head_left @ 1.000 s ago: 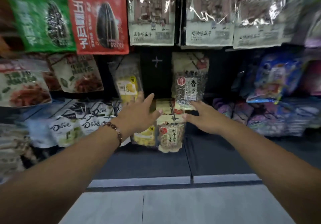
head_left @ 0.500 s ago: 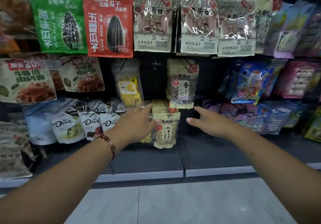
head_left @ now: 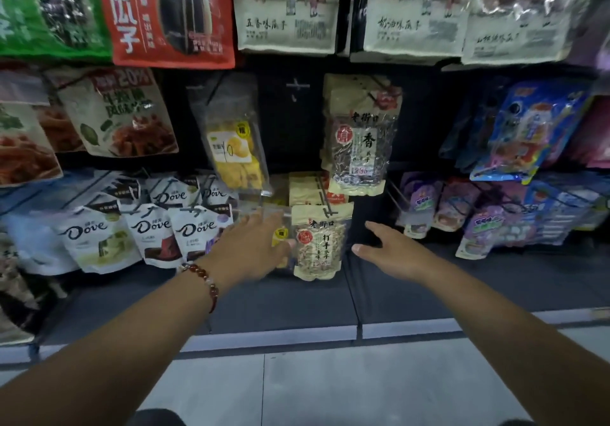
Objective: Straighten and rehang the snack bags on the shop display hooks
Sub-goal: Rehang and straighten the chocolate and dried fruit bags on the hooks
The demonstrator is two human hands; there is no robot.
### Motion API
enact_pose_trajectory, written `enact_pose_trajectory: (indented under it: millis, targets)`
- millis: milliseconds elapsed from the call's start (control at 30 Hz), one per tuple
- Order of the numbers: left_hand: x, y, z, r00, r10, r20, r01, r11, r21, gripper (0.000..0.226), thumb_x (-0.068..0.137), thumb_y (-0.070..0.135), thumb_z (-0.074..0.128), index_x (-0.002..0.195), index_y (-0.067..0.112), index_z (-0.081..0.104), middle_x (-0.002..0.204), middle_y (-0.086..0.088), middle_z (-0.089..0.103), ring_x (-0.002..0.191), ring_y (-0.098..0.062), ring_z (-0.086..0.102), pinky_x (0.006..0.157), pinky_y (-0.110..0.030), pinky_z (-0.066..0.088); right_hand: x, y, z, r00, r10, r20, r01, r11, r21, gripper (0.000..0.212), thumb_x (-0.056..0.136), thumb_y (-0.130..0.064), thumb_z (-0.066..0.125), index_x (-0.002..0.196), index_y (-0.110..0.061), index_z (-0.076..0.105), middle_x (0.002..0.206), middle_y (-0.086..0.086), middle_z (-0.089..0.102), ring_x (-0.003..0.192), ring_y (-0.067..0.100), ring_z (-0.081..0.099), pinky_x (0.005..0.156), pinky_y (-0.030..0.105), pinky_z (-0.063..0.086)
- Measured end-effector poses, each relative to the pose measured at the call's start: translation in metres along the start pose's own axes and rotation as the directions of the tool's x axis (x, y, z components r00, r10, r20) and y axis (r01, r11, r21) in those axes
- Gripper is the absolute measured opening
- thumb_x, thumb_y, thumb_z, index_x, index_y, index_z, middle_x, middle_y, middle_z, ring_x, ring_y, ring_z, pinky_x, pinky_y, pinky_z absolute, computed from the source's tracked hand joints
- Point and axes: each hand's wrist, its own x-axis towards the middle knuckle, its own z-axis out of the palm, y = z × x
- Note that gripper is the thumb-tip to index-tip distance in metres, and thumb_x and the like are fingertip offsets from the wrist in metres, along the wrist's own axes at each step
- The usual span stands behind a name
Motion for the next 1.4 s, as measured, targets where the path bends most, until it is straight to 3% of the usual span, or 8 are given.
enact_pose_trajectory:
  millis: [167,300,500,700,933,1200,1333,1400]
  targets:
    - [-0.016,0.013,-0.006,0.991,0.058,-0.124,-0.058,0.998,-0.001,0.072,0.097,0.061,0.037,0.157,0.029,0.011,0.165,-0.009,0.008,0.151,-0.030,0.011,0.120,-0.048,0.018,-0.022,-0.004,0.006,0.998,-0.045,-0.051,0.041,0.996,-0.085,0.075,0.096,-0.047,0.052,0.156,-0.018,0.016,0.163,0.005,0.012,0.149,0.021,0.015,0.116,0.033,0.019]
    - [-0.043,0.015,0.011,0.993,0.088,-0.076,-0.088,0.996,0.006,0.070,0.096,0.061,0.038,0.155,0.032,0.016,0.164,-0.008,0.011,0.150,-0.031,0.015,0.119,-0.050,0.020,-0.045,-0.007,0.020,0.999,-0.046,-0.004,0.045,0.993,-0.111,0.079,0.095,-0.050,0.053,0.156,-0.021,0.012,0.164,0.004,0.006,0.150,0.022,0.011,0.119,0.037,0.019]
    - [-0.044,0.008,0.032,0.997,0.041,-0.069,-0.037,0.998,0.060,0.072,0.097,0.059,0.038,0.157,0.032,0.008,0.165,-0.010,0.008,0.151,-0.033,0.008,0.120,-0.050,0.017,-0.046,-0.007,0.031,0.993,-0.084,-0.088,0.061,0.968,-0.245,0.077,0.095,-0.051,0.052,0.156,-0.027,0.011,0.164,0.007,0.004,0.150,0.027,0.006,0.120,0.047,0.017]
    - [0.017,0.010,0.044,0.986,0.059,-0.153,-0.057,0.998,0.021,0.065,0.098,0.052,0.044,0.154,0.029,0.021,0.163,-0.009,0.017,0.148,-0.031,0.018,0.119,-0.048,0.022,0.016,0.019,0.023,0.978,-0.095,-0.184,0.048,0.967,-0.249,0.079,0.093,-0.047,0.056,0.156,-0.025,0.014,0.164,0.007,0.006,0.150,0.027,0.008,0.120,0.045,0.017]
    - [0.108,0.022,0.043,0.985,0.076,-0.153,-0.062,0.994,0.090,0.068,0.100,0.053,0.038,0.156,0.033,0.005,0.165,-0.008,-0.002,0.151,-0.030,0.002,0.122,-0.047,0.010,0.116,0.040,-0.013,0.944,-0.129,-0.303,0.002,0.922,-0.386,0.079,0.095,-0.050,0.052,0.156,-0.026,0.008,0.164,0.005,0.004,0.150,0.030,0.003,0.119,0.047,0.012]
    - [0.155,0.049,0.038,0.974,0.076,-0.215,-0.075,0.997,0.015,0.068,0.098,0.055,0.040,0.155,0.039,0.007,0.166,-0.001,0.001,0.152,-0.023,0.006,0.122,-0.041,0.012,0.181,0.069,-0.049,0.874,-0.019,-0.485,0.082,0.991,0.110,0.089,0.090,-0.047,0.063,0.156,-0.024,0.007,0.163,-0.002,0.012,0.149,0.017,0.014,0.118,0.038,0.021]
    - [0.171,0.053,0.037,0.964,0.072,-0.257,-0.084,0.996,-0.037,0.066,0.097,0.054,0.043,0.154,0.039,0.013,0.165,0.000,0.006,0.151,-0.022,0.010,0.122,-0.039,0.014,0.222,0.060,-0.067,0.892,0.126,-0.434,0.145,0.829,0.540,0.111,0.081,-0.048,0.074,0.155,-0.023,-0.005,0.162,0.000,0.016,0.146,0.018,0.023,0.106,0.029,0.027]
    - [0.176,0.054,0.037,0.965,0.062,-0.255,-0.080,0.995,-0.059,0.067,0.097,0.055,0.044,0.154,0.040,0.013,0.165,0.001,0.007,0.151,-0.021,0.009,0.122,-0.040,0.014,0.238,0.061,-0.064,0.898,0.135,-0.420,0.170,0.772,0.613,0.105,0.078,-0.042,0.079,0.155,-0.017,0.011,0.150,-0.003,0.038,0.135,0.014,0.040,0.098,0.021,0.032]
